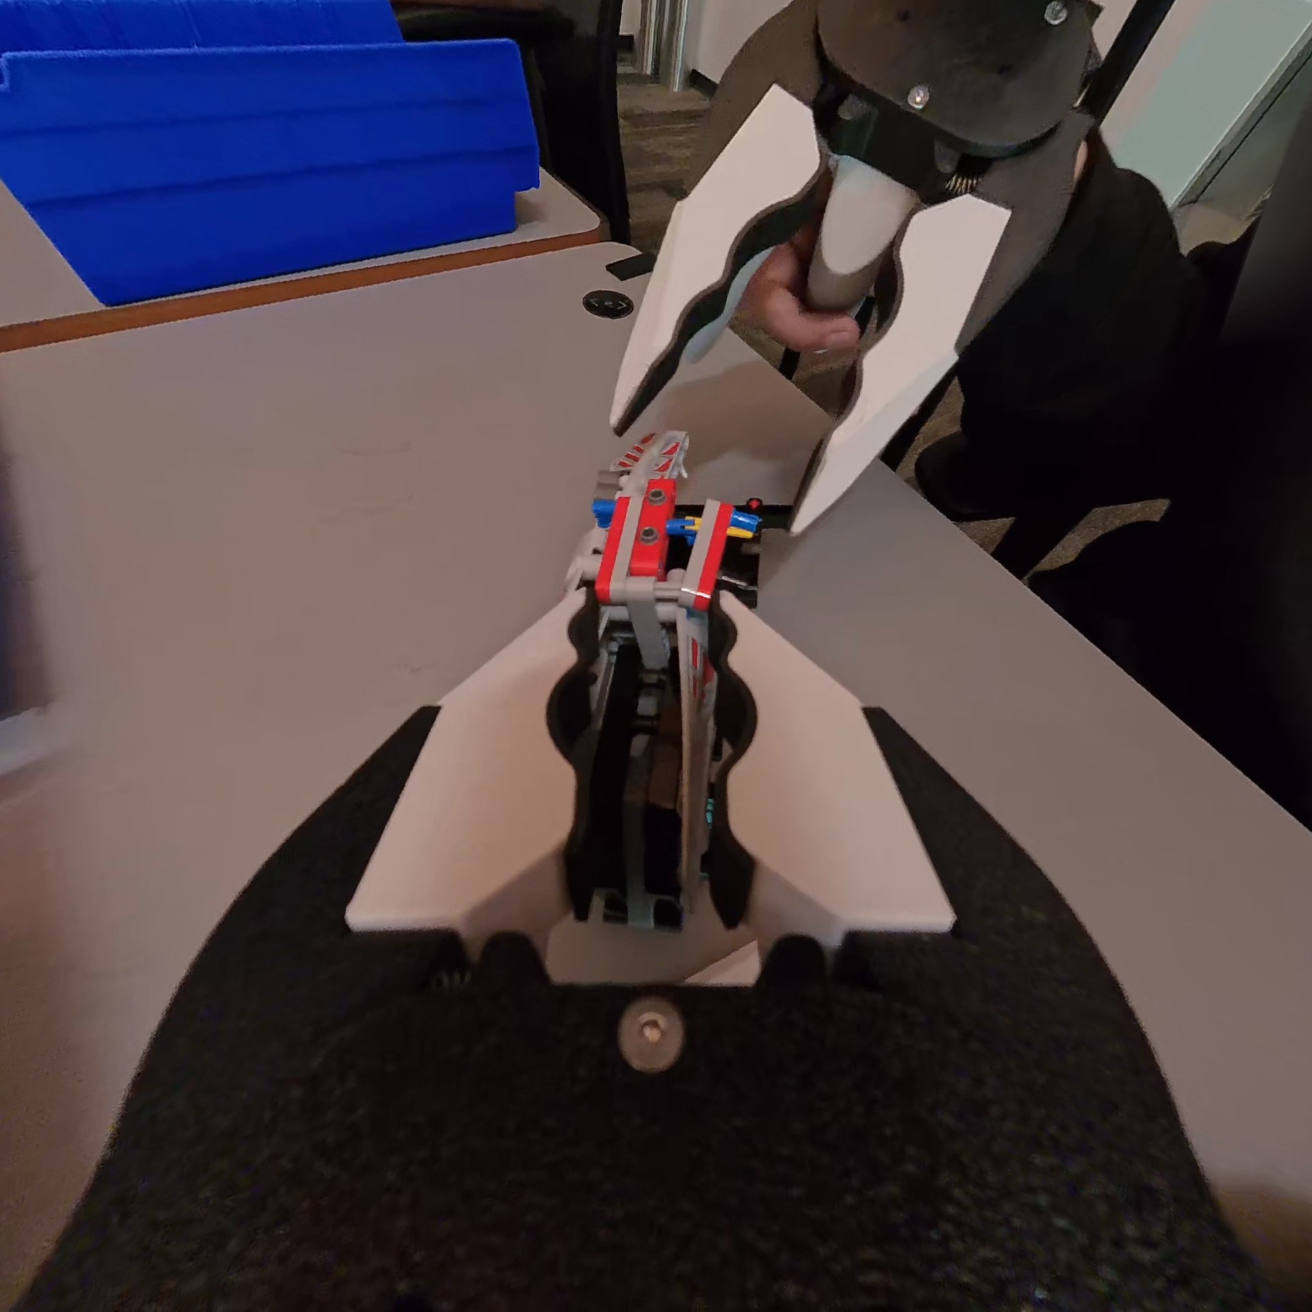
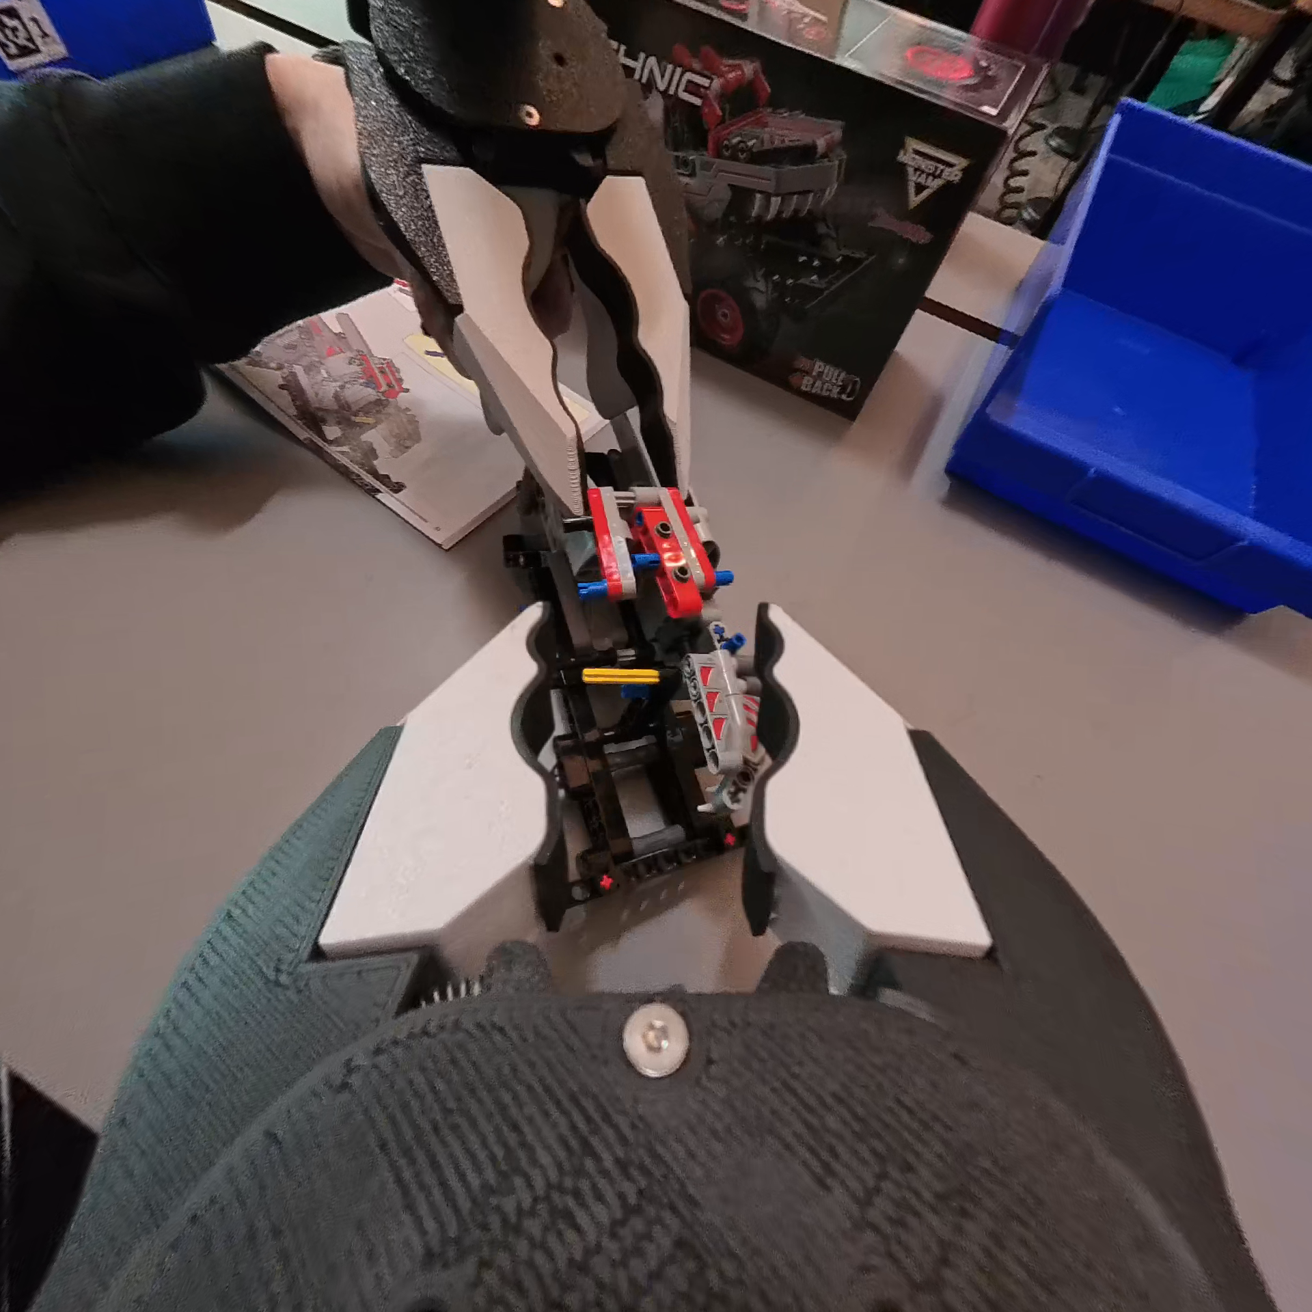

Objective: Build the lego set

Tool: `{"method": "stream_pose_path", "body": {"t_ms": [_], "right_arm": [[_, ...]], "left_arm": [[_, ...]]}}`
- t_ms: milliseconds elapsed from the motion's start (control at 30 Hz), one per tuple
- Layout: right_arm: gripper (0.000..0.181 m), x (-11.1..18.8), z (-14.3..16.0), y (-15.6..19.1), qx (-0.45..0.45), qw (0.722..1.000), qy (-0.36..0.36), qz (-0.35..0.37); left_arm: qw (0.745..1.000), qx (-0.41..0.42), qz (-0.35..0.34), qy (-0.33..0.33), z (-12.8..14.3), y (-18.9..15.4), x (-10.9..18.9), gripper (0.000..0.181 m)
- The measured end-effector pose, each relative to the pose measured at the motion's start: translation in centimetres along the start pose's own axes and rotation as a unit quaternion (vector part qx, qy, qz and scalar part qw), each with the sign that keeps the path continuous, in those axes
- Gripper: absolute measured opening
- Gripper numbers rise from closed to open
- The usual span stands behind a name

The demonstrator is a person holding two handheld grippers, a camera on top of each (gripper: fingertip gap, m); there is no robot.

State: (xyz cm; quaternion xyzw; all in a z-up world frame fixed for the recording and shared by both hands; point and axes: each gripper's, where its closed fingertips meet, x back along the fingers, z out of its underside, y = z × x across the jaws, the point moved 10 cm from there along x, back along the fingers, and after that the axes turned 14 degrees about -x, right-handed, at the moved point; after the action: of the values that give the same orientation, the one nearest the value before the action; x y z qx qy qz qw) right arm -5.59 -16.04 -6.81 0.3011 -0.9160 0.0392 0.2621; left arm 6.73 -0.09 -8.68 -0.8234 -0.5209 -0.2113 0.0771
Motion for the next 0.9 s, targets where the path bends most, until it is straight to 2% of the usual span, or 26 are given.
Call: {"method": "stream_pose_path", "body": {"t_ms": [200, 467, 900], "right_arm": [[0.072, -1.5, 0.4, -0.8, -0.008, 1.000, -0.007, -0.017], [0.055, -2.0, 0.2, -2.2, 0.005, 0.993, -0.023, -0.112], [0.048, -2.6, 1.0, -3.0, -0.020, 0.984, -0.044, -0.171]], "left_arm": [[1.000, -0.002, 0.001, 0.000, 0.0, -0.1, 0.0, 0.028], [1.000, -0.003, 0.000, -0.002, 0.0, -0.2, -0.1, 0.028], [1.000, -0.006, -0.001, -0.005, 0.0, -0.2, -0.1, 0.029]]}}
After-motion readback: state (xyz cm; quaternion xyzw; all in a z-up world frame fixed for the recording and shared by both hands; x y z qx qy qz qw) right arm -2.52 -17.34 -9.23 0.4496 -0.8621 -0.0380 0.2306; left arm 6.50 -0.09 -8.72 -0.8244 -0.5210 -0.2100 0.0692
